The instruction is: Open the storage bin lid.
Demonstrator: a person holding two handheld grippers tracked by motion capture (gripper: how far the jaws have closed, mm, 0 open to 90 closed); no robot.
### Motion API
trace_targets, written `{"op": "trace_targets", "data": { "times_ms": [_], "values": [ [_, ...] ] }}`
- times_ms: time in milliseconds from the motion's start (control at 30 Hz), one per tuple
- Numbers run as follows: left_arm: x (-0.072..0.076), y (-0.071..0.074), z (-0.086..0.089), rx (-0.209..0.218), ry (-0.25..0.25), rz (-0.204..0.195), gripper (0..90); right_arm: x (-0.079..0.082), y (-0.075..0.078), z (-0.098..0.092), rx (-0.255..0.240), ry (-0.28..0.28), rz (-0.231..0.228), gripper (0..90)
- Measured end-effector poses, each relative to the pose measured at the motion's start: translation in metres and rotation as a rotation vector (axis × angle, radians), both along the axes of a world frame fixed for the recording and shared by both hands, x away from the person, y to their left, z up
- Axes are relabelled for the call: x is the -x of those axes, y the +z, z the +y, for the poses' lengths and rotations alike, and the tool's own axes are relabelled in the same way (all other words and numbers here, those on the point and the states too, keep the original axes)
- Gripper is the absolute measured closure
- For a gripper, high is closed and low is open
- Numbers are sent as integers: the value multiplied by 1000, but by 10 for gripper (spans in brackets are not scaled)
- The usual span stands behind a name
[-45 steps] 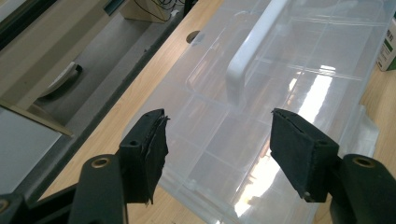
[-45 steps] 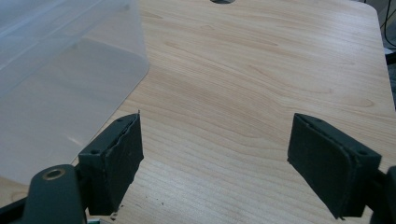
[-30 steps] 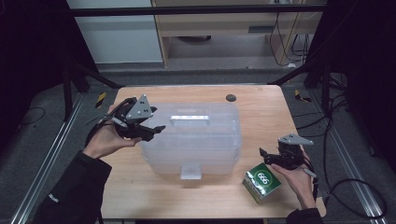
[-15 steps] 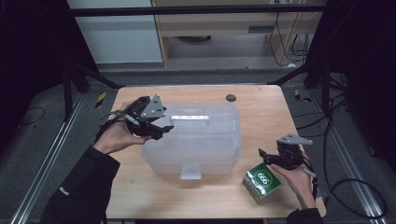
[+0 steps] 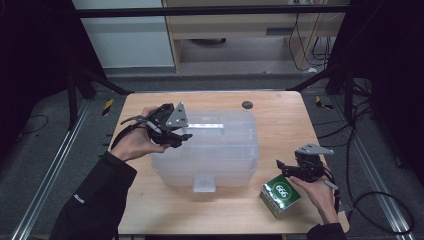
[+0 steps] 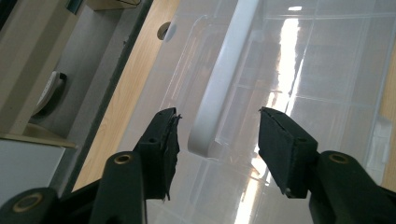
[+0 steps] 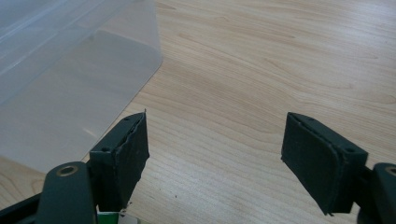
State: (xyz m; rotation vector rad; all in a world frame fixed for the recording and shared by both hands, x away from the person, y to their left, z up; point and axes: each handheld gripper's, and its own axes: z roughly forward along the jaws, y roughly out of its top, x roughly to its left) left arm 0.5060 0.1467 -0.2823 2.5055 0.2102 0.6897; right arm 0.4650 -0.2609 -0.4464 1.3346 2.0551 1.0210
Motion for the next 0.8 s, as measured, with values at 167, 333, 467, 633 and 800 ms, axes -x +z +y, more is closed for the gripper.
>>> {"op": "trace_targets", "data": {
  "times_ms": [167,333,467,633,800],
  "values": [
    [-1,-2,-5,-29,-7,-7,513,0,0,1,-2,4,7,243],
    [-5,-3,-12,-80,-10,-19,551,0,0,1,-2,7,12,250],
    [-7,-5,-16,-116,-9,-27,588,1,1,1,-5,13,17,268],
    [-10,-6,-19,-125,-14,-29,624,2,2,2,-4,15,24,290],
    [-13,-7,-24,-154,-20,-41,673,4,6,2,-12,24,19,323]
  ]
}}
